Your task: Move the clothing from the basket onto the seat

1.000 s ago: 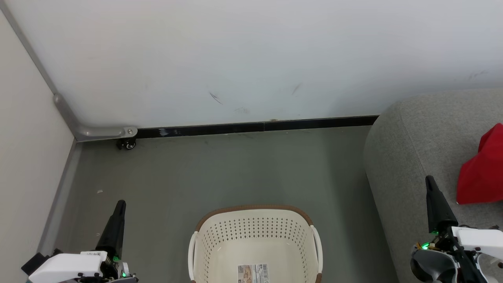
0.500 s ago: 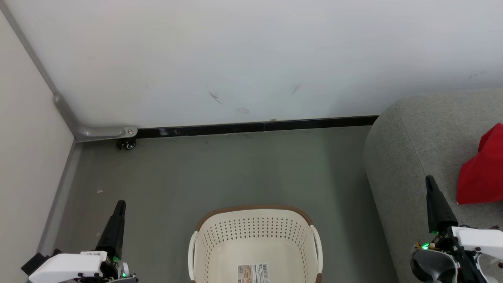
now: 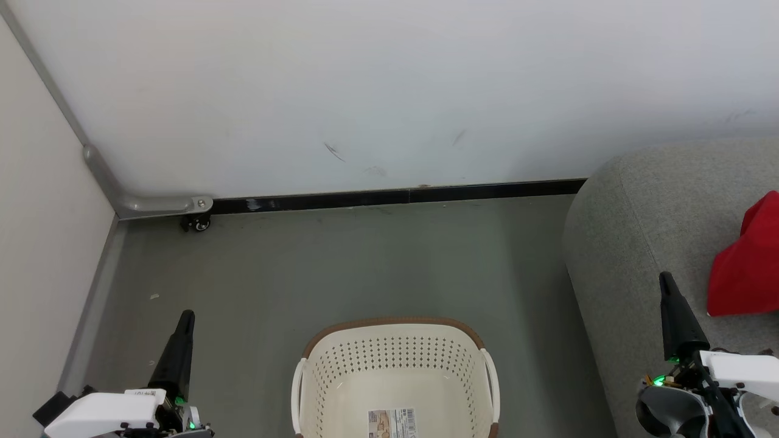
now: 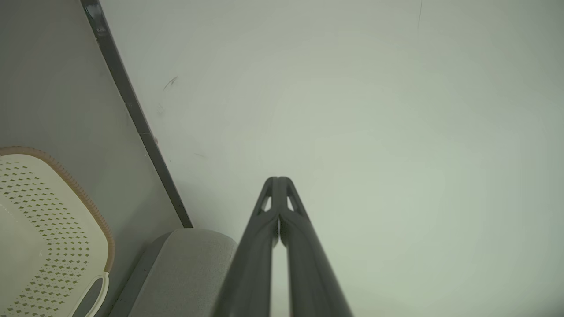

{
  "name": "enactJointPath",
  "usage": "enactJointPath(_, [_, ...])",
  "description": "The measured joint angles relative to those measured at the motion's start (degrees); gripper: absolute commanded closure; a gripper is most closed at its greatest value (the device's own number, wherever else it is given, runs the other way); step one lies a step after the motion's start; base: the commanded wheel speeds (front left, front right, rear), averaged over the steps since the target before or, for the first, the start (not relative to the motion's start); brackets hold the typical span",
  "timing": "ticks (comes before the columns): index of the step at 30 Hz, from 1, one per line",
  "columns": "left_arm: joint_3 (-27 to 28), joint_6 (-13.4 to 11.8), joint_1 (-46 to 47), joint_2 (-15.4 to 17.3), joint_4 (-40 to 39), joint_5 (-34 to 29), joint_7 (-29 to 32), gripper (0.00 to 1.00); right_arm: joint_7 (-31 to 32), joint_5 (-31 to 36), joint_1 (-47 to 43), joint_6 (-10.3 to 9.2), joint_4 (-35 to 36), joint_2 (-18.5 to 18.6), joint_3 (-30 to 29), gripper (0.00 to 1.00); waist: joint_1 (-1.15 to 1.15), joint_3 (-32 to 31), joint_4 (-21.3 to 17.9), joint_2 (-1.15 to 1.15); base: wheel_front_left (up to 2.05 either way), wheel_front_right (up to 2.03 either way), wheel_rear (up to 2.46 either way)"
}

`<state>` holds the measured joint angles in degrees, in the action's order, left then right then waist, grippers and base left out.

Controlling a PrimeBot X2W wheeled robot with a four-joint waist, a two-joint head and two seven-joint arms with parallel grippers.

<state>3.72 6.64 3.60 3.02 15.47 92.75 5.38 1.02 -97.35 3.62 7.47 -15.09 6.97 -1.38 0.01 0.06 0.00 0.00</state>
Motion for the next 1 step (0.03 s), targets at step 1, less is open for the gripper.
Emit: enactJointPath(1, [0.0, 0.0, 0.0, 0.0, 0.02, 0.0, 0.0, 1.0, 0.0, 0.0, 0.0, 0.0, 0.0, 0.0, 0.0, 1.0, 0.0, 0.0, 0.0, 0.0, 0.0, 0.0, 0.0])
